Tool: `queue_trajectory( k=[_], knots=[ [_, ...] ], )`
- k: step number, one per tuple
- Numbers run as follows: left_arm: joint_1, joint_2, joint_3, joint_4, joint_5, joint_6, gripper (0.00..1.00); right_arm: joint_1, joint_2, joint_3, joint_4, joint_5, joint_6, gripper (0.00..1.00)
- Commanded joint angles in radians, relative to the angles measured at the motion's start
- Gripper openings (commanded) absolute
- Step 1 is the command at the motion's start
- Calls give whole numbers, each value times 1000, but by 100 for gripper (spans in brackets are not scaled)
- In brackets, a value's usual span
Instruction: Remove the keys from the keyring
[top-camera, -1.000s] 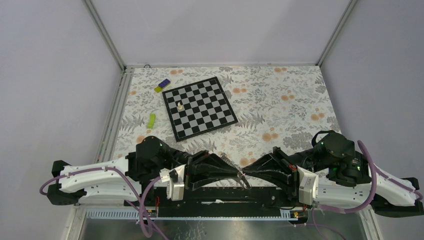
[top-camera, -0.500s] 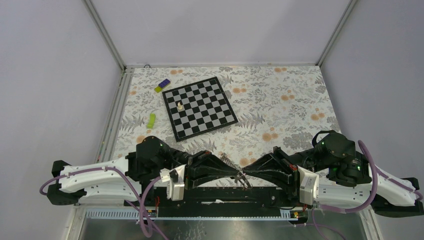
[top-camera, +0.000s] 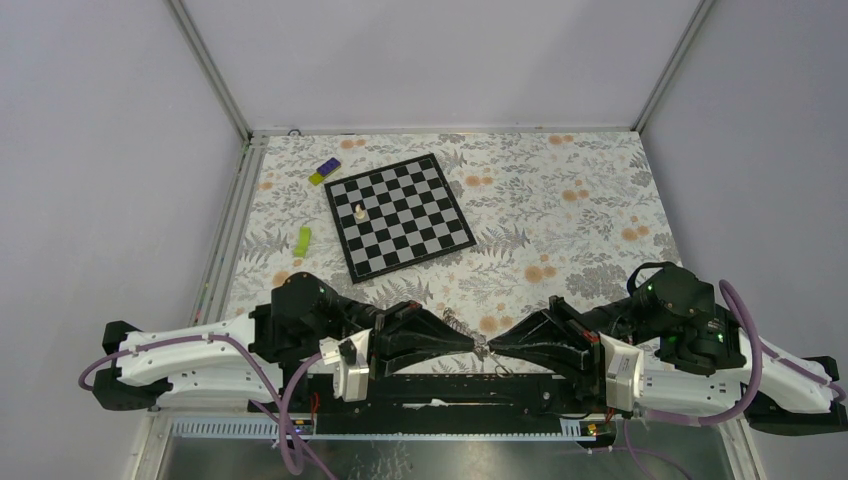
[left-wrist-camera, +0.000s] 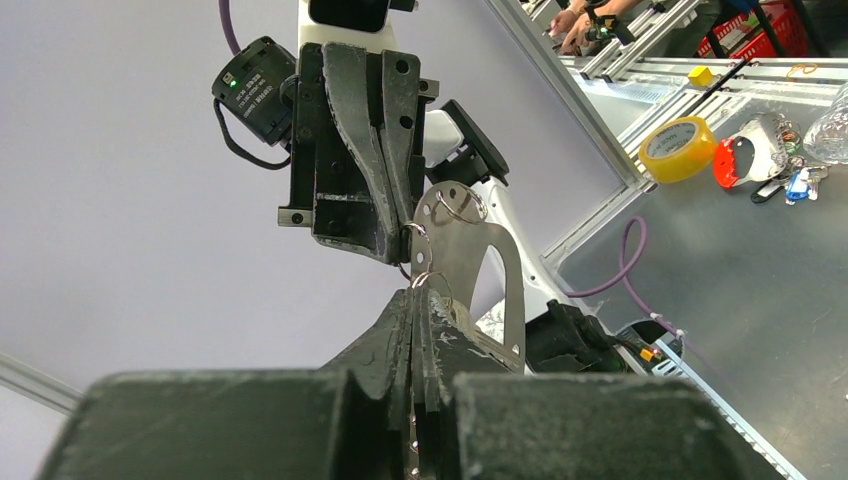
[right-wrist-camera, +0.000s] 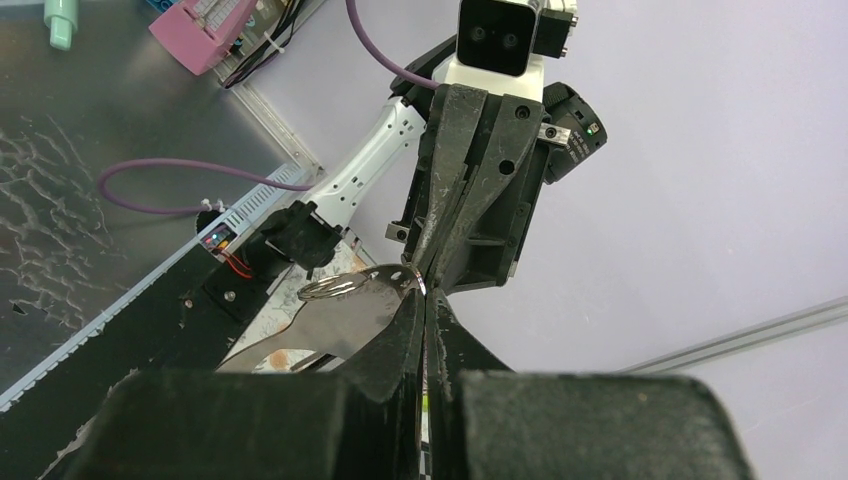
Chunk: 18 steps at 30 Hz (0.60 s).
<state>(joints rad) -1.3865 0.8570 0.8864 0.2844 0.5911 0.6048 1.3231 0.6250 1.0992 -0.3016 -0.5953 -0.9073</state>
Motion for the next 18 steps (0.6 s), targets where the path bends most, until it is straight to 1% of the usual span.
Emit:
queue_trajectory(
  k=[1, 11, 18],
  knots=[
    [1, -24, 37, 13, -15, 10, 0, 5, -14, 2, 71, -16, 21, 0],
    [1, -6, 54, -8, 3, 24, 0, 5, -12, -17, 94, 25, 21, 0],
    [1, 2, 63, -10, 7, 24, 0, 5, -7, -17, 100, 23, 22, 0]
  ],
)
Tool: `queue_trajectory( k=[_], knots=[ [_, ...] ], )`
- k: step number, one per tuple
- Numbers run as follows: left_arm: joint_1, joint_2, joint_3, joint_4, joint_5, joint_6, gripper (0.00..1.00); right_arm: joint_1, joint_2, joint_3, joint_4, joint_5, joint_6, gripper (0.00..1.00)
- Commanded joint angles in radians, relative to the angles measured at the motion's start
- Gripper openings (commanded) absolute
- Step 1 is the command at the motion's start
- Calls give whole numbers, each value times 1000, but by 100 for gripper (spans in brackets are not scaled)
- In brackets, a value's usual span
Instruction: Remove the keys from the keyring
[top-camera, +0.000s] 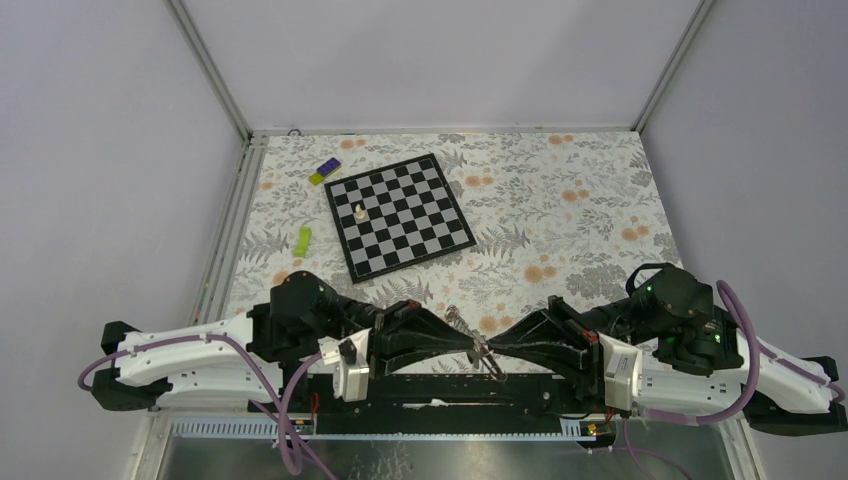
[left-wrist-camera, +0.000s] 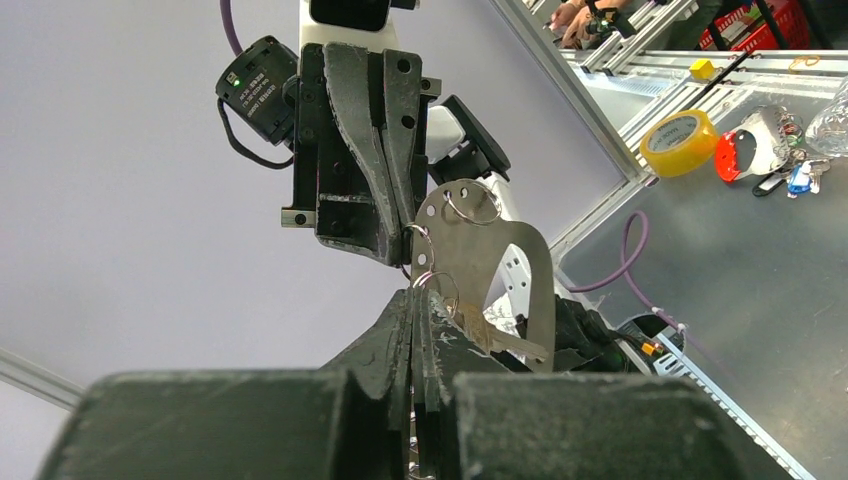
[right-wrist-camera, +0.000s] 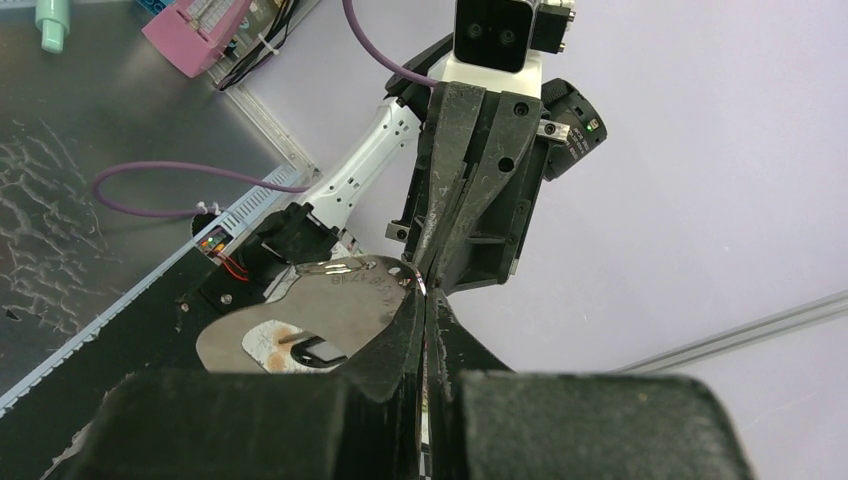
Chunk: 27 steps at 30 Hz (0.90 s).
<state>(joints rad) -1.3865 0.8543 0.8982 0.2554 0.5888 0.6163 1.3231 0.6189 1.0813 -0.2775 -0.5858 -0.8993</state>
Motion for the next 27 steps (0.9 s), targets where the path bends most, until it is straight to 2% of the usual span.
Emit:
queue_trajectory(
  k=[1, 22, 24, 27],
  knots=[
    [1, 5, 51, 19, 8, 13, 0, 6, 1, 0, 76, 18, 14, 0],
    [0, 8, 57, 19, 12, 16, 0, 5, 18, -29, 128, 134, 37, 0],
    [1, 3, 54, 19, 1, 16, 7, 6, 12, -29, 128, 134, 37, 0],
    [0, -7, 49, 19, -9, 16, 11, 5, 6, -28, 128, 135, 39, 0]
  ],
)
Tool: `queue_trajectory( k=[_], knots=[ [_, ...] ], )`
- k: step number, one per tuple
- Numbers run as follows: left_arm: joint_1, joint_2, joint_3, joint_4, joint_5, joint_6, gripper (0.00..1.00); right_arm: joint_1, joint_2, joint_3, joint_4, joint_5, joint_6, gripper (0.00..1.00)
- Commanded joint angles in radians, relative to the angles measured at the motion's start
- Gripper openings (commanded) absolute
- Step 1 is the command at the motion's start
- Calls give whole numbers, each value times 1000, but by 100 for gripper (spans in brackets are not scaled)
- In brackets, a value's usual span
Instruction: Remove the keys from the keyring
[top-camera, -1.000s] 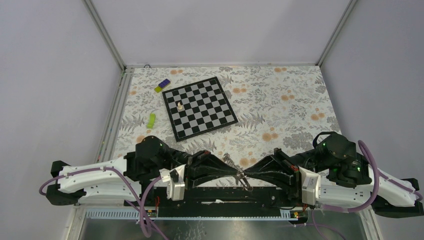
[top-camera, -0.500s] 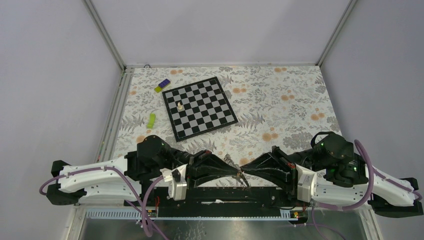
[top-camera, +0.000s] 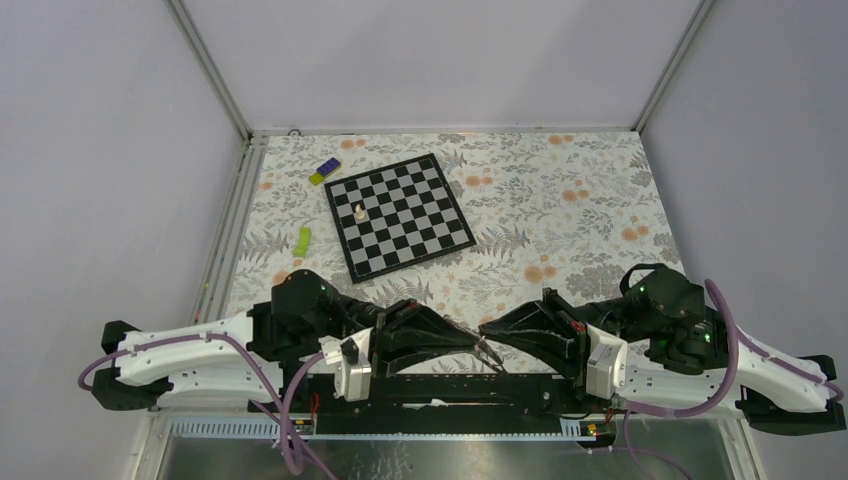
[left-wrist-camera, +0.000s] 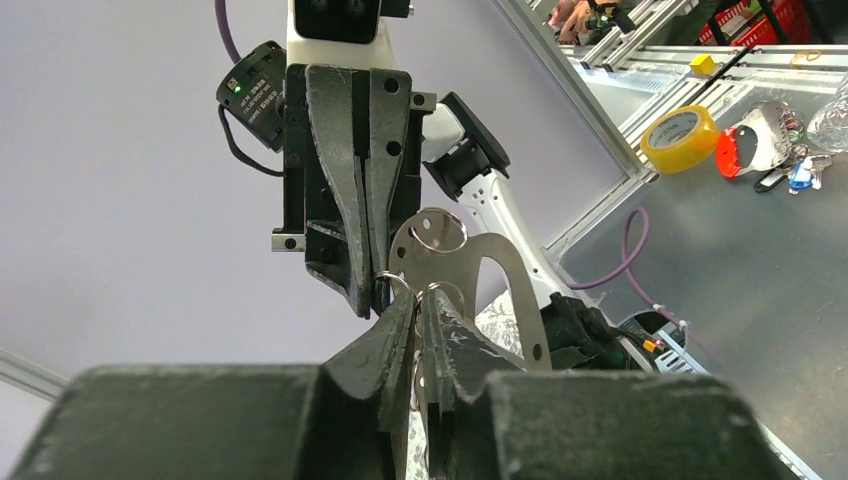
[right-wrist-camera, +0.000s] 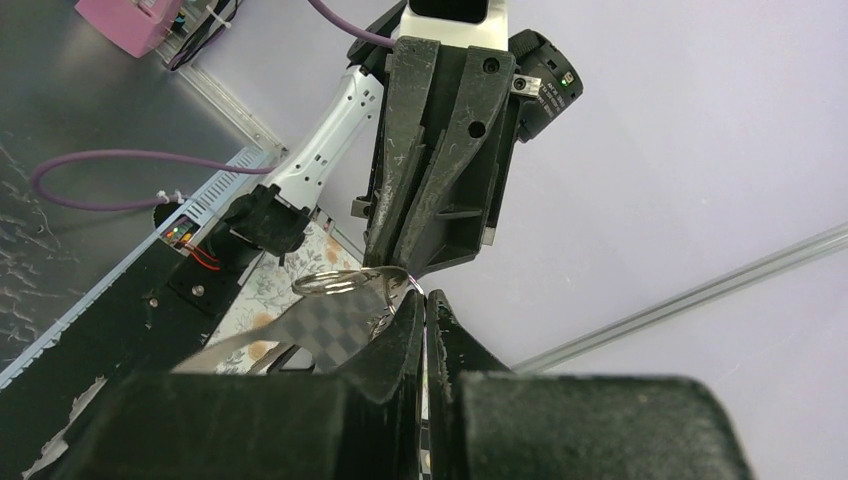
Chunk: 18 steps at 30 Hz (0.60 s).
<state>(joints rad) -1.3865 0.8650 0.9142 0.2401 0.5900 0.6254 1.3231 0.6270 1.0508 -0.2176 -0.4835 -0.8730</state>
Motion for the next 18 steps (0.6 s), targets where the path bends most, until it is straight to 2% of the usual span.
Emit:
queue_trajectory(
  k=[1, 18],
  knots=[
    [0, -20, 31, 34, -15, 8, 12, 6, -4, 2, 69, 35, 14, 0],
    [1, -115, -8, 25, -179, -7, 29, 6, -17, -4, 71, 53, 24, 0]
  ],
)
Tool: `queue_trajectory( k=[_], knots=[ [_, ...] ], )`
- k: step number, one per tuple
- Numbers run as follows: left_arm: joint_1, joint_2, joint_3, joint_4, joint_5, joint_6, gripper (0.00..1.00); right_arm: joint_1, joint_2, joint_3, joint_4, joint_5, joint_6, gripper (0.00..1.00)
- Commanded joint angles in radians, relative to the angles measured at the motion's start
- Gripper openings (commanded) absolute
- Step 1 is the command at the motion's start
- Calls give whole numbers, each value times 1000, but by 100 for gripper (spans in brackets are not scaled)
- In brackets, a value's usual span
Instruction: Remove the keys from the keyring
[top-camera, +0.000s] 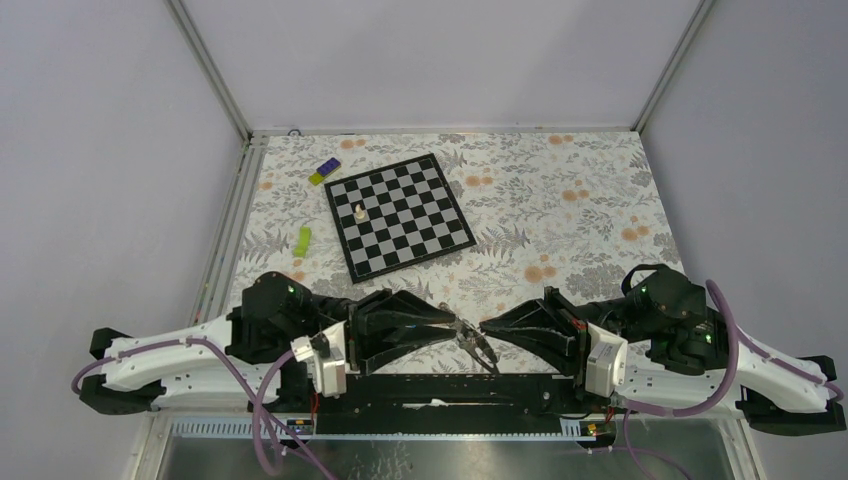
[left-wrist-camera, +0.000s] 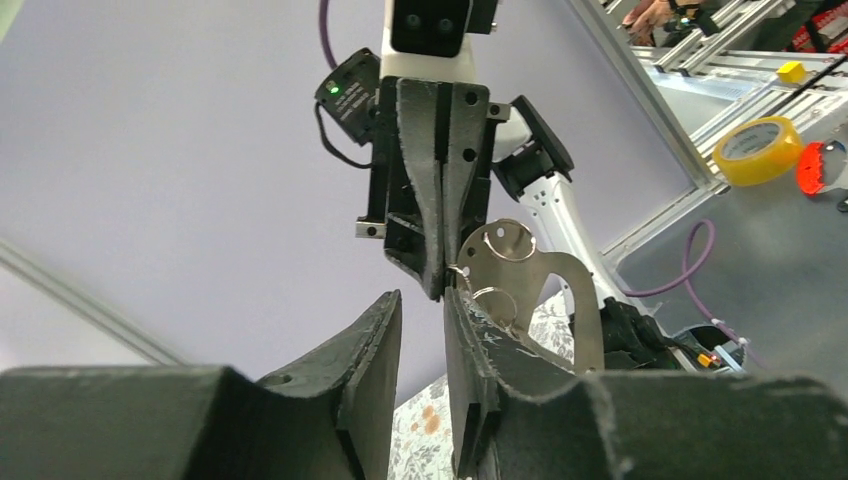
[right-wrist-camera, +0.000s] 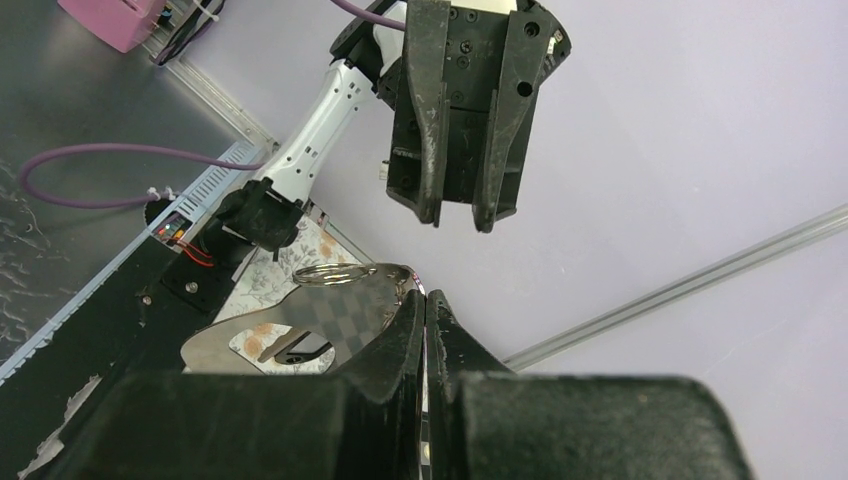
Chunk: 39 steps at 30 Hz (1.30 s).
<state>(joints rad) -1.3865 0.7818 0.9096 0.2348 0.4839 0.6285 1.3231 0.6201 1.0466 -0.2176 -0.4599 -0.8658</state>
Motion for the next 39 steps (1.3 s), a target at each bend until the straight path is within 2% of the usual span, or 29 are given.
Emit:
queue_trajectory(
  k=[1, 6, 12, 16, 28, 39],
  knots=[
    [1, -35, -5, 31, -91, -19, 30, 5, -12, -2, 84, 37, 24, 0],
    [1, -47, 1, 28, -193, -108, 32, 6, -5, 0, 169, 163, 154, 0],
    [1, -36, 33, 28, -371, -270, 34, 5, 36, 64, 154, 306, 299, 0],
    [1, -17, 63, 20, -470, -388, 37, 5, 48, 77, 160, 371, 324, 0],
    [1, 4, 32, 116, -456, -451, 39, 5, 46, -1, 329, 490, 289, 0],
    [1, 59, 30, 179, -403, -456, 38, 5, 50, -22, 351, 490, 259, 0]
  ],
)
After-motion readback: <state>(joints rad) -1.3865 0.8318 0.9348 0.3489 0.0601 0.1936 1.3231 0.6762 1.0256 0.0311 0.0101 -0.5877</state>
